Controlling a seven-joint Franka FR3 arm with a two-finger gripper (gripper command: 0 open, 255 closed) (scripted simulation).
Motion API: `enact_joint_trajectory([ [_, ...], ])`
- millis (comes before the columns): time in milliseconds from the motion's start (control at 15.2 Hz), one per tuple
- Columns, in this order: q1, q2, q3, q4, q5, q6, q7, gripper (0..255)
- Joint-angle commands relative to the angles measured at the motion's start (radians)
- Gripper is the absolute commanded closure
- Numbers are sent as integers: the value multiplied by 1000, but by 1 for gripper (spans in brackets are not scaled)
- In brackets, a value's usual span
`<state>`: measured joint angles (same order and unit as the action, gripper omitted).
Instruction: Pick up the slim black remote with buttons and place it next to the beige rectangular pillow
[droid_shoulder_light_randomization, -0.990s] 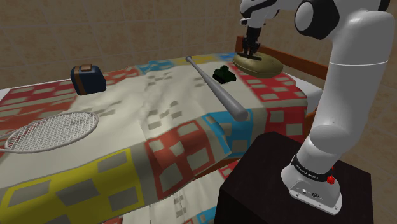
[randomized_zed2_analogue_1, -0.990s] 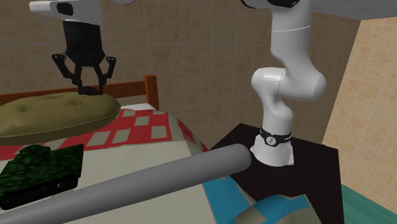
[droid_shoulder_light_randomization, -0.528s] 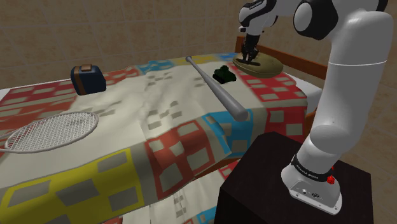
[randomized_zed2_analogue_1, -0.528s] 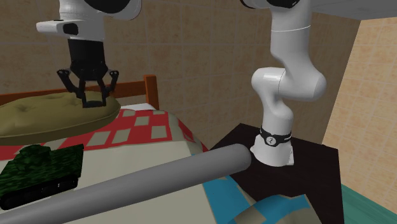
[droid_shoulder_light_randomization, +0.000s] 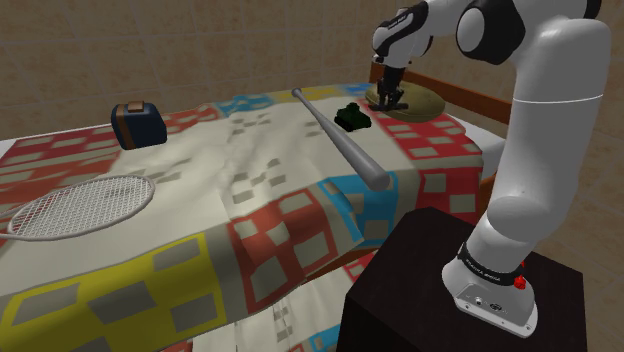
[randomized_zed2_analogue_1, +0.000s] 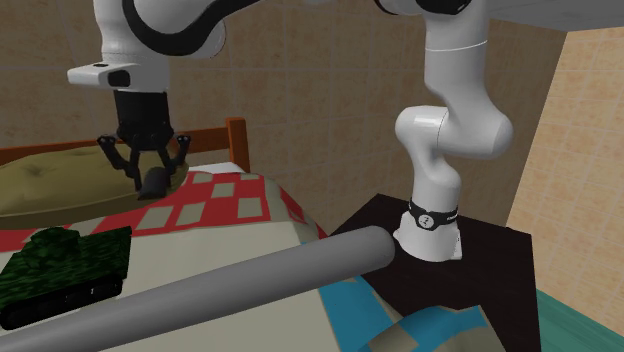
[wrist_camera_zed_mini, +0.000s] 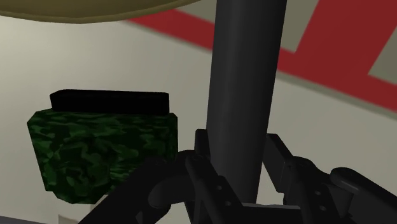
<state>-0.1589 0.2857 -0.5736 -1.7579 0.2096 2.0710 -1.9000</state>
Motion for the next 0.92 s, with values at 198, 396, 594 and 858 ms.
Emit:
enact_joint_trajectory([
  [198,-5,24,6,-39,19,58,-14,255],
  [396,-9,40,12,-59,32,92,-24,255],
  [594,-13,58,18,-78,46,125,-34,255],
  [858,-20,85,28,-99,67,168,-48,255],
])
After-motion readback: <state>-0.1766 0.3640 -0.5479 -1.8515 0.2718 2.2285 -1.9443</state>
